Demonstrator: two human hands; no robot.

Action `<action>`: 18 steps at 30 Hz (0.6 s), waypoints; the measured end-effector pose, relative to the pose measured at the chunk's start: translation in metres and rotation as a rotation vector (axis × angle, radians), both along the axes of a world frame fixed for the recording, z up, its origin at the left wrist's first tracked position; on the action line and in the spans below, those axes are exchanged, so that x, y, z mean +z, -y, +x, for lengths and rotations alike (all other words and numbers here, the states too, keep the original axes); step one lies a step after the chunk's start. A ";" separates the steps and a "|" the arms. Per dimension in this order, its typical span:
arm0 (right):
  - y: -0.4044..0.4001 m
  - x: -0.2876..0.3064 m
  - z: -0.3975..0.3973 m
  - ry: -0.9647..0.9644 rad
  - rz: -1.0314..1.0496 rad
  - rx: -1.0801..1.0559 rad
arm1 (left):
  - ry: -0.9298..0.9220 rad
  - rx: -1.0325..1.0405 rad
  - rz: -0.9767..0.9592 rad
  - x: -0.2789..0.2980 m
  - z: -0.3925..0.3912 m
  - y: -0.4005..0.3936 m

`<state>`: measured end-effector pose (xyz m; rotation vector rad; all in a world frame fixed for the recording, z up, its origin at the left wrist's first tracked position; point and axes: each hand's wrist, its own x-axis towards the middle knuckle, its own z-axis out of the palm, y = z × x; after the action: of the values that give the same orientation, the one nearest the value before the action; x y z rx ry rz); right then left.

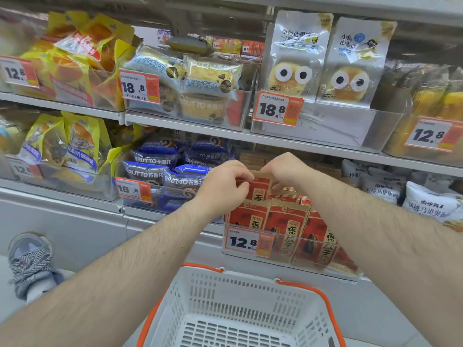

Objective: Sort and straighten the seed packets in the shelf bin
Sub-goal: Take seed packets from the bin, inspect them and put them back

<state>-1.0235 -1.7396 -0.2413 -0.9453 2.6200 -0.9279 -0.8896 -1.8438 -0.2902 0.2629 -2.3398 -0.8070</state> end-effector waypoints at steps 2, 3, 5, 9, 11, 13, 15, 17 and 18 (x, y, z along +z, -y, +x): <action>-0.003 0.002 0.000 0.101 -0.033 0.015 | -0.098 0.032 -0.008 0.001 0.001 0.003; -0.004 0.002 -0.002 0.100 -0.043 0.041 | -0.164 0.053 -0.017 0.003 0.001 0.005; -0.008 0.000 -0.005 0.031 -0.009 0.086 | -0.319 0.093 -0.035 0.010 0.003 0.007; -0.009 -0.009 0.000 -0.115 0.163 0.131 | -0.544 0.191 -0.033 0.032 0.010 0.012; -0.009 -0.010 0.004 -0.126 0.167 0.129 | -0.588 0.220 0.020 0.040 0.014 0.015; -0.009 -0.009 0.008 -0.168 0.164 0.133 | -0.606 0.238 0.056 0.045 0.019 0.016; -0.008 -0.008 0.011 -0.252 0.129 0.127 | -0.621 0.249 0.055 0.050 0.026 0.015; -0.006 -0.008 0.014 -0.321 0.074 0.116 | -0.634 0.261 0.060 0.056 0.033 0.014; -0.005 -0.008 0.016 -0.336 0.077 0.121 | -0.637 0.265 0.075 0.058 0.038 0.014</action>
<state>-1.0074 -1.7343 -0.2495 -1.3239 2.8017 -0.6846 -0.8519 -1.8578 -0.2327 0.2897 -1.6427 -0.7161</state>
